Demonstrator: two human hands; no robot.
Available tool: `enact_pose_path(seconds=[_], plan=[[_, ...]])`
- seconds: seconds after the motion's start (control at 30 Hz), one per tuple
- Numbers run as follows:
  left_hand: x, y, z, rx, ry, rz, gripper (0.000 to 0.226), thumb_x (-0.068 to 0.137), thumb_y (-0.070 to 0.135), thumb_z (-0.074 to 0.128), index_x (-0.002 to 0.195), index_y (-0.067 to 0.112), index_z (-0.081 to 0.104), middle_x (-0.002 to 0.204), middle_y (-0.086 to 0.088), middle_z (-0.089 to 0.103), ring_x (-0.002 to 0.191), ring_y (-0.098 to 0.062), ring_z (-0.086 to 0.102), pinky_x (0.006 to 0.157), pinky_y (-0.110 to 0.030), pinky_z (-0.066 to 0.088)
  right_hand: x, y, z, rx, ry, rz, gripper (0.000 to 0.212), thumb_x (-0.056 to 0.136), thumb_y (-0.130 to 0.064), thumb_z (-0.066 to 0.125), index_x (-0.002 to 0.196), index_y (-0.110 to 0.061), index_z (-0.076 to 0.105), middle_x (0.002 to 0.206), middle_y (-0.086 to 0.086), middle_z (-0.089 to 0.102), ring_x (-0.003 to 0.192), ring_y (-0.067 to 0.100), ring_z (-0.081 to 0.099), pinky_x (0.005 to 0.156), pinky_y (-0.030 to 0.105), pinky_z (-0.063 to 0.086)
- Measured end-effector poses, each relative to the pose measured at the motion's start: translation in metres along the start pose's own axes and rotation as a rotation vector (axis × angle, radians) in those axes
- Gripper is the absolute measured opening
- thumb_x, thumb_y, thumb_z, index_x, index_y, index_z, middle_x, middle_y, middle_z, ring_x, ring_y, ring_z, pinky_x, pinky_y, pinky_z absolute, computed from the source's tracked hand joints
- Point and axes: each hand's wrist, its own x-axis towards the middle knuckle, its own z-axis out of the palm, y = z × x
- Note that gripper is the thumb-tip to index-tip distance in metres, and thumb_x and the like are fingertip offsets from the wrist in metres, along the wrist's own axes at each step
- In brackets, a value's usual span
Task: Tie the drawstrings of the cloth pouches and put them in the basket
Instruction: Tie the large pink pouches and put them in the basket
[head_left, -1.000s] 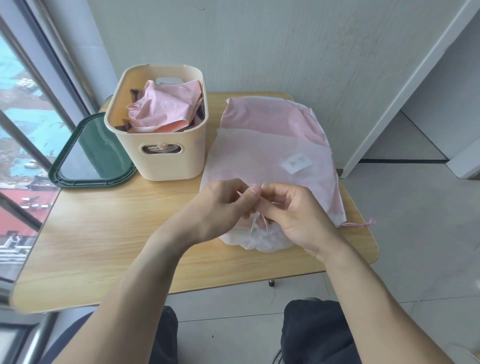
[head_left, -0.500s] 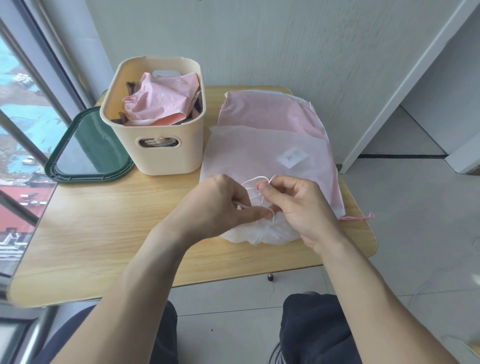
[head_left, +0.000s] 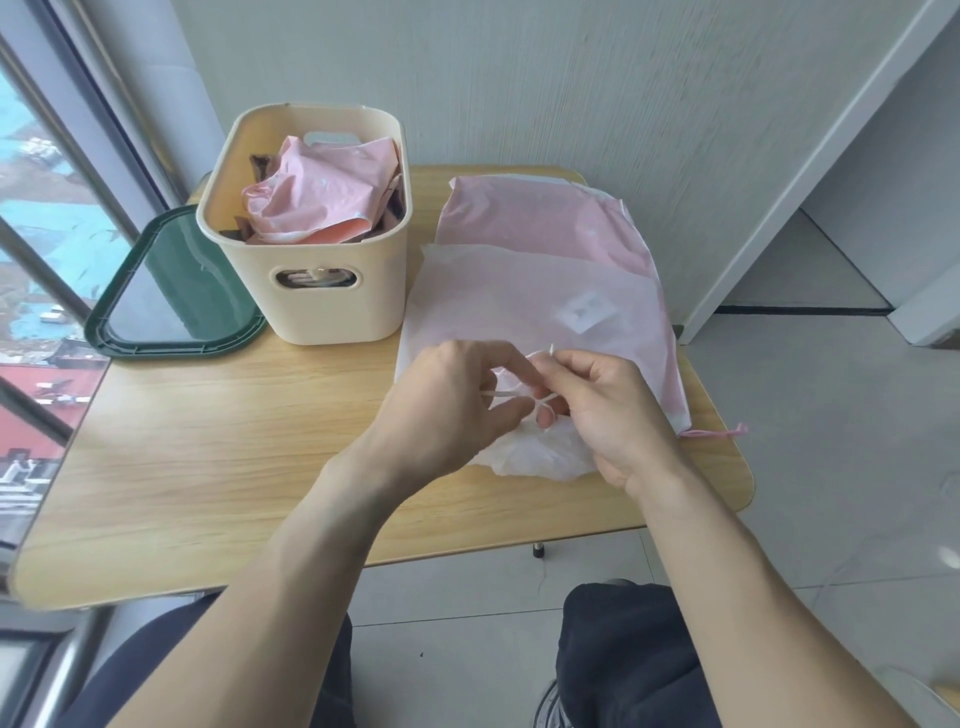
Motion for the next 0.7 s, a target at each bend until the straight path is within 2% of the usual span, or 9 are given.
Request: enact_pose_path(seconds=[0.1, 0.23, 0.3, 0.4, 0.5, 0.53, 0.6, 0.63, 0.7], plan=[[-0.001, -0.001, 0.003, 0.061, 0.024, 0.077, 0.013, 0.088, 0.018, 0.071, 0.090, 0.029, 0.078, 0.041, 0.005, 0.029, 0.046, -0.013, 0.036, 0.046, -0.018, 0.026, 0.001, 0.000, -0.001, 0.010, -0.022, 0.010, 0.024, 0.100, -0.013, 0.060, 0.085, -0.010, 0.078, 0.071, 0.002, 0.068, 0.055, 0.012, 0.053, 0.070, 0.024, 0.053], [-0.001, -0.002, 0.003, 0.122, 0.022, 0.044, 0.011, 0.092, 0.021, 0.067, 0.089, 0.021, 0.078, 0.038, 0.012, 0.039, 0.048, 0.002, 0.045, 0.045, -0.014, 0.029, 0.004, -0.001, -0.004, 0.043, -0.050, 0.020, 0.017, 0.098, -0.016, 0.064, 0.097, -0.004, 0.076, 0.068, 0.005, 0.060, 0.059, 0.013, 0.058, 0.080, 0.027, 0.054], [0.000, -0.004, 0.000, 0.068, -0.098, -0.050, 0.015, 0.094, 0.024, 0.064, 0.088, 0.018, 0.077, 0.038, 0.014, 0.041, 0.046, 0.002, 0.046, 0.044, -0.015, 0.029, 0.005, -0.002, -0.006, 0.037, -0.068, 0.022, 0.019, 0.097, -0.019, 0.067, 0.103, -0.003, 0.074, 0.068, 0.006, 0.059, 0.061, 0.016, 0.062, 0.084, 0.034, 0.054], [0.003, -0.010, -0.008, -0.129, -0.417, -0.195, 0.020, 0.095, 0.029, 0.065, 0.084, 0.013, 0.072, 0.044, 0.021, 0.049, 0.045, 0.001, 0.046, 0.046, -0.013, 0.030, 0.003, -0.003, -0.011, 0.001, -0.165, 0.023, 0.019, 0.095, -0.021, 0.070, 0.108, -0.007, 0.070, 0.069, 0.003, 0.062, 0.057, 0.023, 0.063, 0.071, 0.034, 0.053], [0.004, -0.013, -0.012, -0.390, -0.615, -0.341, 0.030, 0.085, 0.028, 0.067, 0.079, -0.001, 0.061, 0.048, 0.009, 0.033, 0.042, -0.007, 0.028, 0.043, -0.018, 0.023, 0.000, -0.004, -0.011, -0.086, -0.252, -0.010, 0.034, 0.092, -0.028, 0.073, 0.120, -0.013, 0.062, 0.072, 0.001, 0.067, 0.059, 0.022, 0.064, 0.076, 0.029, 0.049], [0.005, -0.013, -0.012, -0.475, -0.641, -0.380, 0.026, 0.082, 0.027, 0.063, 0.077, 0.001, 0.061, 0.052, 0.005, 0.025, 0.043, -0.010, 0.020, 0.041, -0.019, 0.018, 0.000, -0.004, -0.011, -0.094, -0.259, -0.024, 0.040, 0.089, -0.031, 0.075, 0.122, -0.014, 0.059, 0.076, 0.000, 0.067, 0.060, 0.021, 0.065, 0.079, 0.030, 0.049], [0.005, -0.011, -0.013, -0.584, -0.660, -0.410, 0.016, 0.084, 0.020, 0.058, 0.071, 0.013, 0.064, 0.058, 0.001, 0.015, 0.047, -0.012, 0.011, 0.041, -0.022, 0.010, -0.001, -0.005, -0.012, -0.091, -0.274, -0.071, 0.048, 0.083, -0.039, 0.081, 0.117, -0.015, 0.058, 0.083, 0.002, 0.066, 0.064, 0.023, 0.065, 0.078, 0.033, 0.049], [0.005, -0.011, -0.013, -0.614, -0.648, -0.421, 0.019, 0.085, 0.017, 0.056, 0.067, 0.016, 0.064, 0.060, 0.001, 0.013, 0.049, -0.013, 0.009, 0.043, -0.024, 0.008, -0.001, -0.006, -0.014, -0.109, -0.289, -0.108, 0.048, 0.078, -0.043, 0.084, 0.109, -0.015, 0.060, 0.085, 0.002, 0.065, 0.066, 0.023, 0.065, 0.077, 0.034, 0.050], [0.005, -0.012, -0.013, -0.664, -0.604, -0.448, 0.021, 0.080, 0.015, 0.054, 0.060, 0.018, 0.047, 0.059, 0.002, 0.013, 0.049, -0.013, 0.007, 0.046, -0.027, 0.005, -0.003, -0.008, -0.018, -0.236, -0.335, -0.205, 0.045, 0.068, -0.051, 0.086, 0.091, -0.019, 0.064, 0.083, -0.002, 0.066, 0.074, 0.018, 0.065, 0.075, 0.034, 0.050]])
